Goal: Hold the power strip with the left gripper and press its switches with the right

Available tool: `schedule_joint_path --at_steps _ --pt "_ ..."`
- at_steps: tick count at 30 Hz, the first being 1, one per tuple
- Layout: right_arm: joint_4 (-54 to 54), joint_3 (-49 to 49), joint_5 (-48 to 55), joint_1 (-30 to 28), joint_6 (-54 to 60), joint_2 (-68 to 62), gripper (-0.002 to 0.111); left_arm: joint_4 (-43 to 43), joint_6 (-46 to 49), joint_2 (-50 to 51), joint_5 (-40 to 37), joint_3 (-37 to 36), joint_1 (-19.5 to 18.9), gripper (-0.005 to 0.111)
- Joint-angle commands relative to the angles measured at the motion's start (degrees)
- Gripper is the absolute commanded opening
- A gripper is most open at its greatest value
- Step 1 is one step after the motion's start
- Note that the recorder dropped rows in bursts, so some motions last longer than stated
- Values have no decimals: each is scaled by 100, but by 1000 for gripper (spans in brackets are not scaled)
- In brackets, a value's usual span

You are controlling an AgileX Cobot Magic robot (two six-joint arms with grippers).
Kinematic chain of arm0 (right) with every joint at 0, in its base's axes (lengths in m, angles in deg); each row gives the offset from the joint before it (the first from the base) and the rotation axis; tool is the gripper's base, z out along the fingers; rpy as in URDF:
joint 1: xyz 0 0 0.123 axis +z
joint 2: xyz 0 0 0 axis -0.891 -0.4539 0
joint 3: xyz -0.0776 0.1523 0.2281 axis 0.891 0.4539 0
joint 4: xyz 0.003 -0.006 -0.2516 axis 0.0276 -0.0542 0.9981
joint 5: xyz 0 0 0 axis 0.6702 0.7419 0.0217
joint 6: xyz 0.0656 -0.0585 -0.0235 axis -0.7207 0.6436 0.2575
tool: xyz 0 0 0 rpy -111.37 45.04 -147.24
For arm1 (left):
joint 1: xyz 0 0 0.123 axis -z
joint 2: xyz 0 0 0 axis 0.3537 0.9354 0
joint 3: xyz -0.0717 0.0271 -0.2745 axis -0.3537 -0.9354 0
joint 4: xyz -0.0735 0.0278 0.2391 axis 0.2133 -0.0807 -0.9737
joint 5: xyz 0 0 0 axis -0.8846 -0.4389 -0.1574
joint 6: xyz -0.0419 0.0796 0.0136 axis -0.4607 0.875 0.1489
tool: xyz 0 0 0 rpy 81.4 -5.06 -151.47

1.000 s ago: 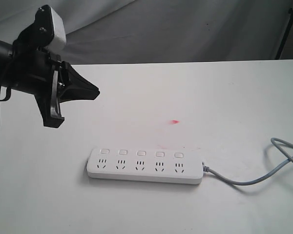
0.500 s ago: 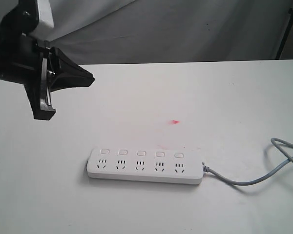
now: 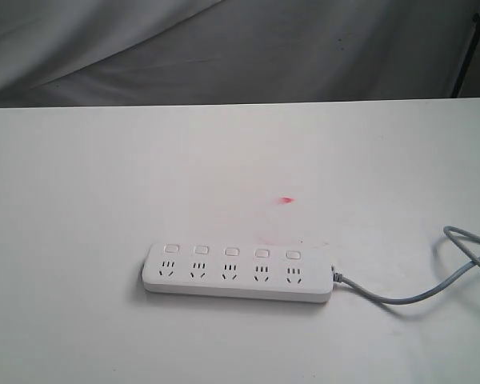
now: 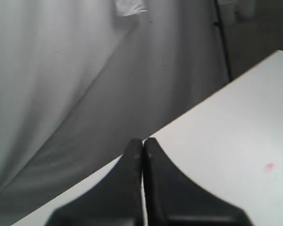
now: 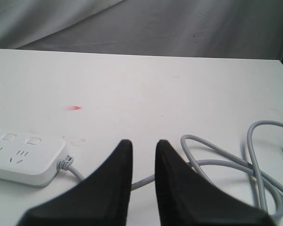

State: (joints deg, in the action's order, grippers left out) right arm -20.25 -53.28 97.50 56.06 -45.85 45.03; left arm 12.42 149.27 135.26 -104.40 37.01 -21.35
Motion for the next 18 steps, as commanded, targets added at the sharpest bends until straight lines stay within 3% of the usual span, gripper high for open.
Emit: schedule_joint_path --at_steps 1,8,13,18 --pt "65 17 -7 10 -11 35 17 45 -212 -958 189 -500 -620 1" --pt "65 17 -7 10 -11 35 17 67 -474 -2688 1273 -1592 -1078 1" --pt "65 17 -7 10 -11 35 17 172 -481 -3701 2031 -2422 -1078 1" --pt "65 17 -7 10 -11 35 17 208 -655 -4351 2242 -2936 -1078 1"
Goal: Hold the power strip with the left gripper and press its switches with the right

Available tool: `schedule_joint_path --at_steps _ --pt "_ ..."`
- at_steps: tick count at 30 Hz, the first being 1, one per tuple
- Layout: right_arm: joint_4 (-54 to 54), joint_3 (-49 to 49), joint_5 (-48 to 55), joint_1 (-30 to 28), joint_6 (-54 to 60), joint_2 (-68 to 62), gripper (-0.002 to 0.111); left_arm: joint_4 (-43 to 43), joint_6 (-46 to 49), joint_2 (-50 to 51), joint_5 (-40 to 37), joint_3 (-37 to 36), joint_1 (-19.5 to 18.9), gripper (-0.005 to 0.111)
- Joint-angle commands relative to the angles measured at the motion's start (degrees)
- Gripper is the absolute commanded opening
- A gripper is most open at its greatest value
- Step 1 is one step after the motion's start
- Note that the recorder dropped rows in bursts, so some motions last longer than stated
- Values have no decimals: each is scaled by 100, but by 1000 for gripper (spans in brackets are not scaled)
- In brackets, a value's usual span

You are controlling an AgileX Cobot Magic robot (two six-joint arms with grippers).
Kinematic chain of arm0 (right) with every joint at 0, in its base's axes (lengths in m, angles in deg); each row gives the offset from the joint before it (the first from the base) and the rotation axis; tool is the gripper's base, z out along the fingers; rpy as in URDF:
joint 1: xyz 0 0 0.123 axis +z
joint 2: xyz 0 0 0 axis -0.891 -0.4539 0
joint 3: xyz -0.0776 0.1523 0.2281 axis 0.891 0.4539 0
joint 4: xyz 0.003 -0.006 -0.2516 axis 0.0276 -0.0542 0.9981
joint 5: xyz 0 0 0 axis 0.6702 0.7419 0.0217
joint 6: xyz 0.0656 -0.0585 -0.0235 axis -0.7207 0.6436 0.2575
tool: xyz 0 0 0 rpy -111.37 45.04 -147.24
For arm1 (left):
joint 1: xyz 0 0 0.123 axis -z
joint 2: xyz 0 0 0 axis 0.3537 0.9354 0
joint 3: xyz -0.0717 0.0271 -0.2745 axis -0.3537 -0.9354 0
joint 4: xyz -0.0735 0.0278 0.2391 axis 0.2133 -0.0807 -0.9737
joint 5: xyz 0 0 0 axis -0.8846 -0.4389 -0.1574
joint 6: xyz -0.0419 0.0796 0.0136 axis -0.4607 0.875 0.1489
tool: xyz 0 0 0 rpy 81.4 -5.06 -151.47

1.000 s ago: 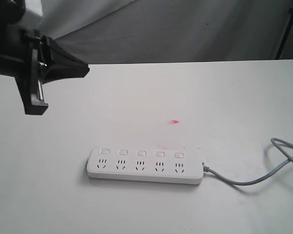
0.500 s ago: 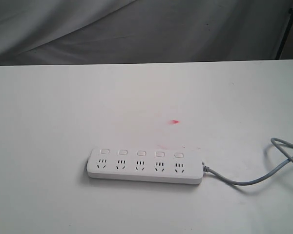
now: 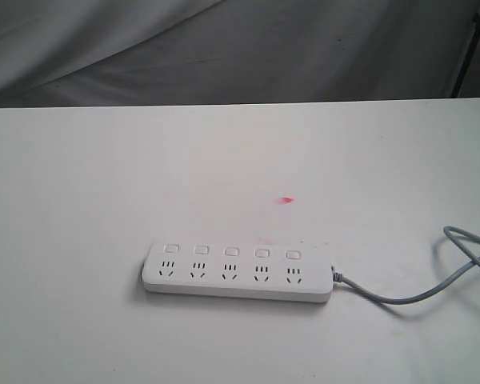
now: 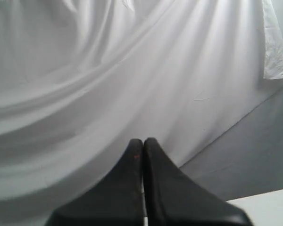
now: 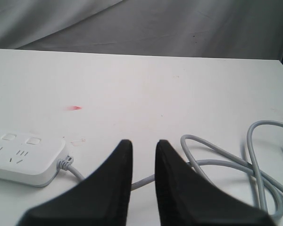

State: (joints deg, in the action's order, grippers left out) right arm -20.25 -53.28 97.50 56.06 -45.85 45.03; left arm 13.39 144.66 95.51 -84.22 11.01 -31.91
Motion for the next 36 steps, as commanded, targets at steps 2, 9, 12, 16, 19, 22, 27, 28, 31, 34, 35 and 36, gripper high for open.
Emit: schedule_joint_path --at_steps 2,9,12,16,19,22,27,28,31,34,35,36 --pt "65 17 -7 10 -11 35 17 111 -194 -540 224 -438 -22 1" --pt "65 17 -7 10 -11 35 17 111 -405 -602 177 -427 -22 1" --pt "65 17 -7 10 -11 35 17 111 -664 -602 177 -437 -22 1" --pt "65 17 -7 10 -11 35 17 -754 -1383 -602 162 -437 -22 1" --pt "65 17 -7 10 -11 35 17 -2772 -3439 -703 138 -473 -22 1" --pt "65 17 -7 10 -11 35 17 -4569 -5495 -886 3 -578 -22 1" --pt "65 17 -7 10 -11 35 17 -5444 -6292 -1333 24 -1045 -22 1" --pt "65 17 -7 10 -11 35 17 -5457 -6292 -1333 51 -1136 -22 1" --pt "65 17 -21 10 -11 35 17 -5483 -6292 -1333 117 -1336 -22 1" --pt "65 17 -21 10 -11 35 17 -5705 -6538 -1333 80 -1361 -22 1" --pt "65 17 -21 10 -11 35 17 -5896 -6789 -1333 56 -1361 -22 1" --pt "65 17 -21 10 -11 35 17 -6070 -6894 -1333 35 -1361 -22 1"
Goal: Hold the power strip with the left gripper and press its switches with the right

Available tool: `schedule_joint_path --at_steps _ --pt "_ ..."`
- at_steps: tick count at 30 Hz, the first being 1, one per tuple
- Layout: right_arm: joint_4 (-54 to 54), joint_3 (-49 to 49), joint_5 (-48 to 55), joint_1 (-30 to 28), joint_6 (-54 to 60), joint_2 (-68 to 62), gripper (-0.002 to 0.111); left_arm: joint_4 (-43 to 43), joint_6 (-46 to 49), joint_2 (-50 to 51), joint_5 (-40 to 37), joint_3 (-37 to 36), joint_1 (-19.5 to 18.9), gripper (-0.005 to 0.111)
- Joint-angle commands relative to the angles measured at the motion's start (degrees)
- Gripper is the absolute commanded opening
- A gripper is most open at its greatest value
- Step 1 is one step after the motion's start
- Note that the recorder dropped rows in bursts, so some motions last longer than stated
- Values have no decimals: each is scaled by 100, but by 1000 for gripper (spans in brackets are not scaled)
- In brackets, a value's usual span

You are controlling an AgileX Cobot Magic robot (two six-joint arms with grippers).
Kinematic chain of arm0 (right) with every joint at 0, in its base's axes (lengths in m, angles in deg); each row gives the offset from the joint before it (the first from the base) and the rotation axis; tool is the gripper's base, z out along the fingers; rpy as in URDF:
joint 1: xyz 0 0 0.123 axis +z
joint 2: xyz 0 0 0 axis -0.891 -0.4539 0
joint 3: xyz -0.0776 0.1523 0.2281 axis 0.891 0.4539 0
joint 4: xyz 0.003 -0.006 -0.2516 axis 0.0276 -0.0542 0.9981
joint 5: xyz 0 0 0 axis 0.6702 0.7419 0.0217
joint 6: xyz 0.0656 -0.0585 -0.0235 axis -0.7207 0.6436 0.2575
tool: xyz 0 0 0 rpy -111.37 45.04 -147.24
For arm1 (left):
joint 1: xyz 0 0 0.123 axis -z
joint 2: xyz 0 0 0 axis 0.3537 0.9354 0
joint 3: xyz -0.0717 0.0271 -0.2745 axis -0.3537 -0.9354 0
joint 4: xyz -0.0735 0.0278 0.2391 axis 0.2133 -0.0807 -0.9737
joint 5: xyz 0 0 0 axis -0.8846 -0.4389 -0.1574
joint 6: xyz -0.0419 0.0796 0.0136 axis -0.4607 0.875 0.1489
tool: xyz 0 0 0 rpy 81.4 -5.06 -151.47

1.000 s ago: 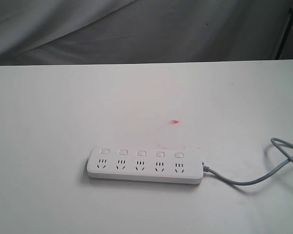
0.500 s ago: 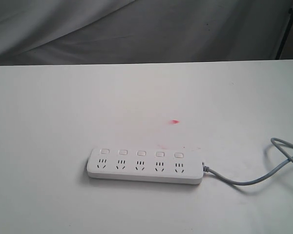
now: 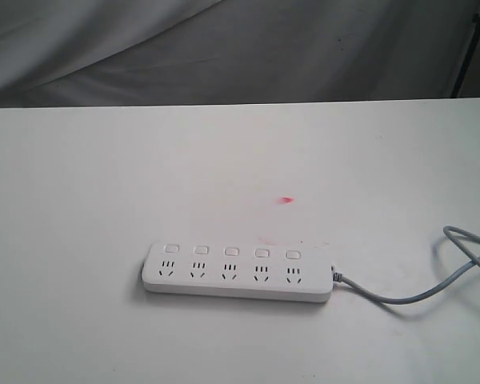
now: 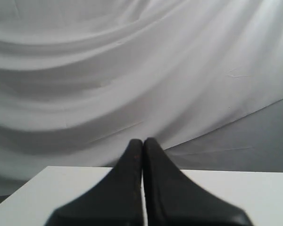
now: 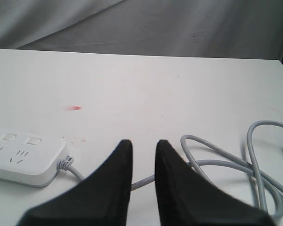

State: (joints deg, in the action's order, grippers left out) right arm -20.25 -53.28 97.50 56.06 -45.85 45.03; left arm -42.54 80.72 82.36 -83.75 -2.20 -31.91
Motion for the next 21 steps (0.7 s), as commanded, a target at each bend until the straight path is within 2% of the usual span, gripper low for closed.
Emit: schedule_joint_path --at_steps 1,7,13,15,16,21 --pt "65 17 -21 10 -11 35 17 -549 -569 -17 -12 -41 -22 1" --pt "65 17 -21 10 -11 35 17 -574 -619 -17 -6 -203 -22 1" --pt "65 17 -21 10 -11 35 17 -283 -751 -17 98 -1345 -22 1" --pt "65 17 -21 10 -11 35 17 -283 -1002 -17 103 -1381 -22 1" --pt "65 17 -21 10 -11 35 17 -283 -1095 -17 -142 -1381 -22 1" --pt "65 17 -21 10 -11 35 17 -283 -1113 -17 -345 -1381 -22 1"
